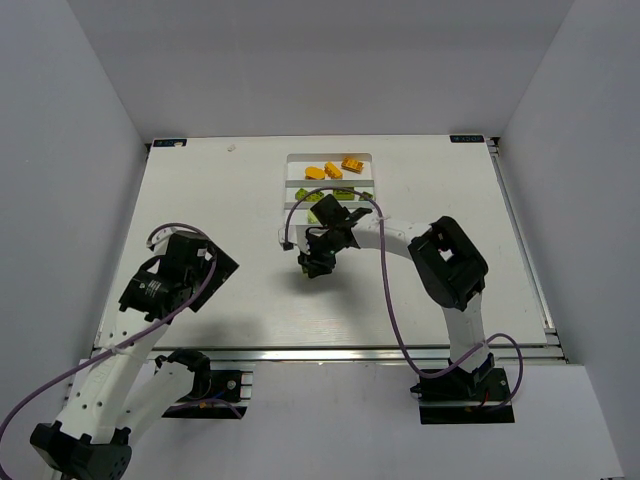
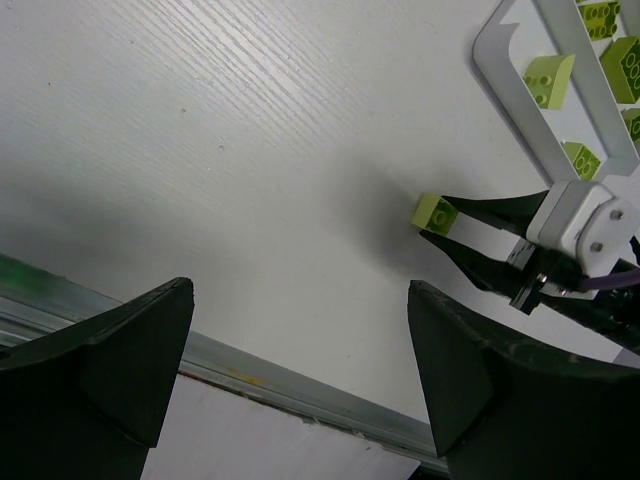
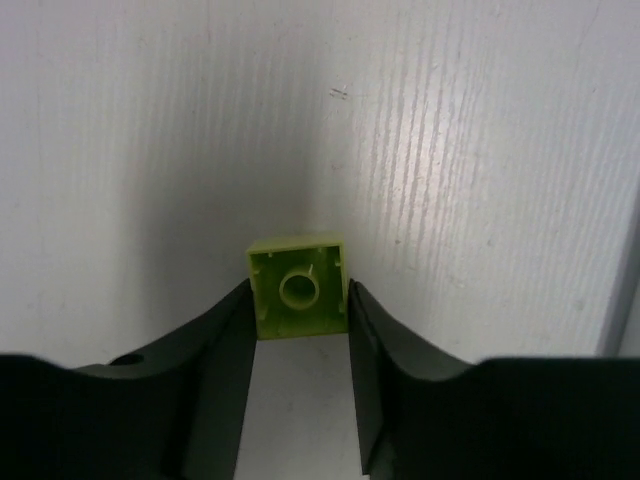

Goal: Sort the legos into containers by color

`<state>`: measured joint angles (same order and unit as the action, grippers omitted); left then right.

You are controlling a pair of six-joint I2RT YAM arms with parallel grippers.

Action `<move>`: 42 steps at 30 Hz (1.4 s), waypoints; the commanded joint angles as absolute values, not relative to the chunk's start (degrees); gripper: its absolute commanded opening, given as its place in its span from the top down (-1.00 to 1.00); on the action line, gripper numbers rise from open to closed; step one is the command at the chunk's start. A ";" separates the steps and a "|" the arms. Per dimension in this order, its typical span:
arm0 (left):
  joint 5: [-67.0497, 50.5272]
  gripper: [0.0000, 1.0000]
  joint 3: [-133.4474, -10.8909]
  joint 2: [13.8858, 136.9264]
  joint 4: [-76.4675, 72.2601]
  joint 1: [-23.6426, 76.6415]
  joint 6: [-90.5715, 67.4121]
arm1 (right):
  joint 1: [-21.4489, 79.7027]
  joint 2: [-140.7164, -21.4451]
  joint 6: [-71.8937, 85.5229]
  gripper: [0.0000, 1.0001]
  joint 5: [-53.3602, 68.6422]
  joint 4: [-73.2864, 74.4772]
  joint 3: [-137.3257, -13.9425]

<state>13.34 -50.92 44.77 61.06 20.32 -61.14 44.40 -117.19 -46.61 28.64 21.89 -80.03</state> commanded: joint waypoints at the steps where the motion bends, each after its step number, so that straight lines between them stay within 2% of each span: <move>1: 14.94 -0.94 -50.19 43.95 61.70 20.21 -62.05 | 44.74 -117.69 -45.70 0.31 28.39 20.21 -82.18; 3: 14.85 -0.94 -49.75 44.03 61.70 20.21 -61.96 | 44.47 -116.99 -45.88 0.63 29.00 20.48 -82.09; 5: 14.85 -0.94 -49.57 44.29 61.44 20.21 -62.05 | 44.04 -114.19 -45.27 0.77 29.62 20.83 -81.74; 10: 14.68 -0.94 -48.43 44.65 60.47 20.21 -61.88 | 40.96 -110.31 -40.09 0.88 25.69 18.81 -84.19; 21: 14.68 -0.95 -46.93 46.14 58.62 20.21 -61.44 | 32.26 -116.88 -36.21 0.81 19.69 19.51 -97.11; 26: 14.68 -0.95 -46.32 46.32 58.45 20.21 -61.44 | 30.67 -121.89 -35.60 0.71 20.39 21.79 -103.44; 34: 16.26 -0.96 -47.28 49.04 57.92 20.21 -60.47 | 29.97 -124.27 -36.56 0.53 22.32 23.73 -103.71; 37: 16.79 -0.96 -47.90 50.88 57.39 20.21 -59.42 | 29.62 -124.72 -36.91 0.41 22.68 23.99 -102.83; 40: 17.93 -0.96 -48.60 52.99 56.87 20.21 -57.93 | 29.62 -125.07 -37.35 0.08 23.03 24.35 -102.22; 42: 18.72 -0.96 -49.39 54.40 56.51 20.21 -56.87 | 29.62 -125.16 -37.35 -0.02 23.20 24.52 -102.22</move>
